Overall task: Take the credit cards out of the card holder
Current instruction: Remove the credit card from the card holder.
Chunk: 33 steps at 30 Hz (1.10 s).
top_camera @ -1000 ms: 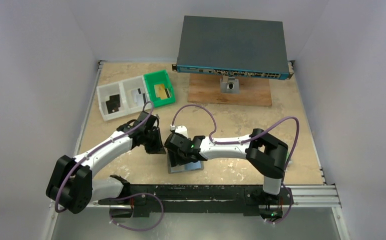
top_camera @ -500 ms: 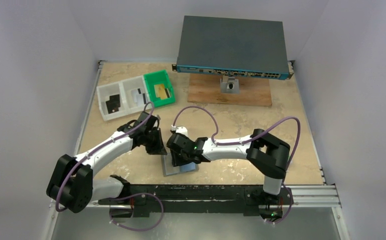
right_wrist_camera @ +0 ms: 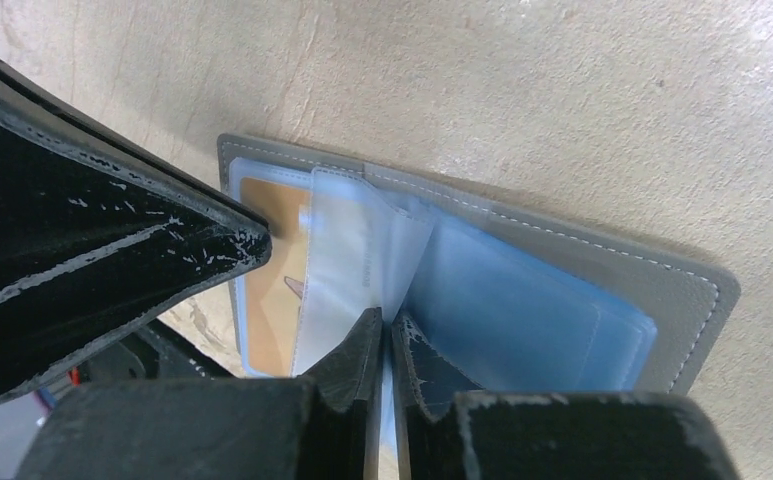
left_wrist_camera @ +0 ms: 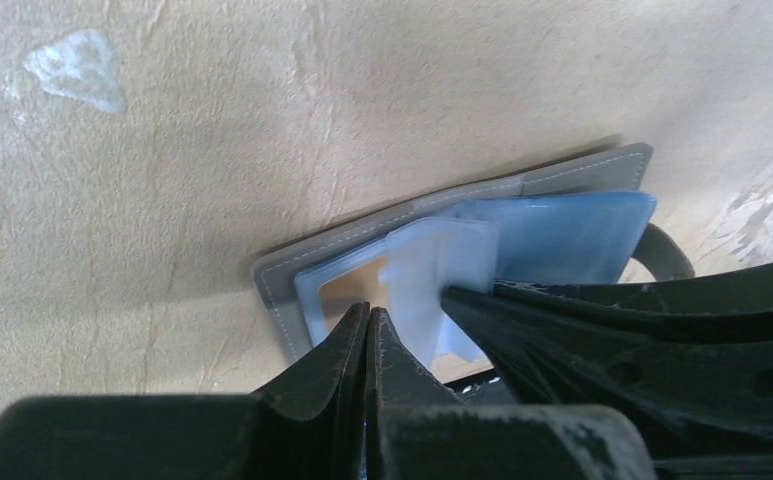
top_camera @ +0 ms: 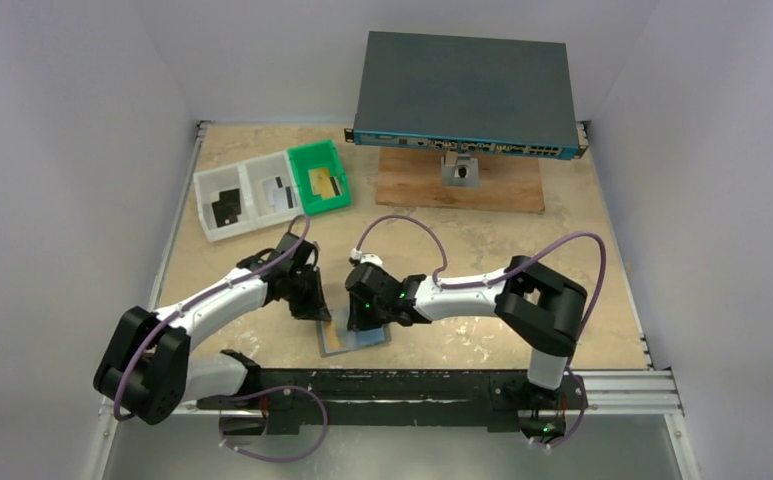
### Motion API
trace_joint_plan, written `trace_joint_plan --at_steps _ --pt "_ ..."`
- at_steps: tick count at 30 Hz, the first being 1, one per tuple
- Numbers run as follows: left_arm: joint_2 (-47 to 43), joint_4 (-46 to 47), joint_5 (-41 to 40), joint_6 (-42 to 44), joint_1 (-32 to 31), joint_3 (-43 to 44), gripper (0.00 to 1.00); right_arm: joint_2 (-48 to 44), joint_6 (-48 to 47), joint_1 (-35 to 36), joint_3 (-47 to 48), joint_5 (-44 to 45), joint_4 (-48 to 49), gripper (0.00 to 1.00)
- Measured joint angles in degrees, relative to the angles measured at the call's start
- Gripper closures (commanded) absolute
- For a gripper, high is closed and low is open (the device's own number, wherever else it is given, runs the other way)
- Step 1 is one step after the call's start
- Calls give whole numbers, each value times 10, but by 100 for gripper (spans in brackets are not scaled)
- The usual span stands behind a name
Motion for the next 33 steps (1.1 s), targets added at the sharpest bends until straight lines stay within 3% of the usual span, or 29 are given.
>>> trace_joint_plan --at_steps 15,23,28,33 --pt "31 17 -18 -21 -61 -4 100 -13 42 -64 -123 -148 209 98" --pt "11 6 -46 -53 -83 -5 100 -10 56 -71 -138 -167 240 98" --pt "-47 -20 -72 -76 -84 -15 100 -8 62 -73 -139 -171 246 98" --pt "-37 -12 -69 -83 -89 -33 100 -7 63 -74 -139 -175 247 98"
